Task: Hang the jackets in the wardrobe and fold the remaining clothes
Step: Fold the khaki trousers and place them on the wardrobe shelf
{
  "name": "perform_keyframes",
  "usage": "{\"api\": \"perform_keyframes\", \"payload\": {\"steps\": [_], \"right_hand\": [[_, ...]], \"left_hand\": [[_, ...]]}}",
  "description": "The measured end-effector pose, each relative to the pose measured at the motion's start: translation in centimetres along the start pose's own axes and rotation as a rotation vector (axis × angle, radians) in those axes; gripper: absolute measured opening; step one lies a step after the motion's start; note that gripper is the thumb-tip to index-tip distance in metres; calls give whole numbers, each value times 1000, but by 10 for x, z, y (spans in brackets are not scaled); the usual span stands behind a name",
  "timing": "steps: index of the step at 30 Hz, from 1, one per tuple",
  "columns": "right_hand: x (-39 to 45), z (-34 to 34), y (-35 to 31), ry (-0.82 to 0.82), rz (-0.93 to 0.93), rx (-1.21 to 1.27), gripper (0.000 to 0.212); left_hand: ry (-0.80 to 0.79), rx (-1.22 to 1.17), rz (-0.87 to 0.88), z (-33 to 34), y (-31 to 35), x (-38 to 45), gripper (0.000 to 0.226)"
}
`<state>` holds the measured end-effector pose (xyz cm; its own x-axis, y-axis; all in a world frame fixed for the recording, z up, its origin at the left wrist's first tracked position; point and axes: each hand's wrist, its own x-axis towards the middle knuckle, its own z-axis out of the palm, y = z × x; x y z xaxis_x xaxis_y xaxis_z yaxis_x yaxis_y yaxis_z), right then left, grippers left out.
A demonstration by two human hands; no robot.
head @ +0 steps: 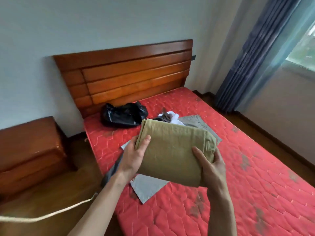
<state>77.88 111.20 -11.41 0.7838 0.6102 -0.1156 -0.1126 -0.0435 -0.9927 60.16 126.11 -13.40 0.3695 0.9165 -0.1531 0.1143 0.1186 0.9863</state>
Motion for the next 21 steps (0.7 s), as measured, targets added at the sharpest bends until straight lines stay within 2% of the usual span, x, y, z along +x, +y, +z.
{"api": "perform_keyframes", "payload": {"steps": [3, 14, 17, 21], "right_hand": [[0, 68, -6, -127, 15, -25, 35], [-49, 359, -9, -568, -4, -50, 35], [-67, 434, 1, -660, -12, -52, 35], [-86, 518, 6, -787, 0, -58, 39]], "left_hand": [[100, -20, -3, -67, 7, 9, 40], [454, -123, -21, -344, 10, 16, 40], [543, -139, -16, -411, 4, 18, 35], [665, -182, -34, -475, 2, 18, 10]]}}
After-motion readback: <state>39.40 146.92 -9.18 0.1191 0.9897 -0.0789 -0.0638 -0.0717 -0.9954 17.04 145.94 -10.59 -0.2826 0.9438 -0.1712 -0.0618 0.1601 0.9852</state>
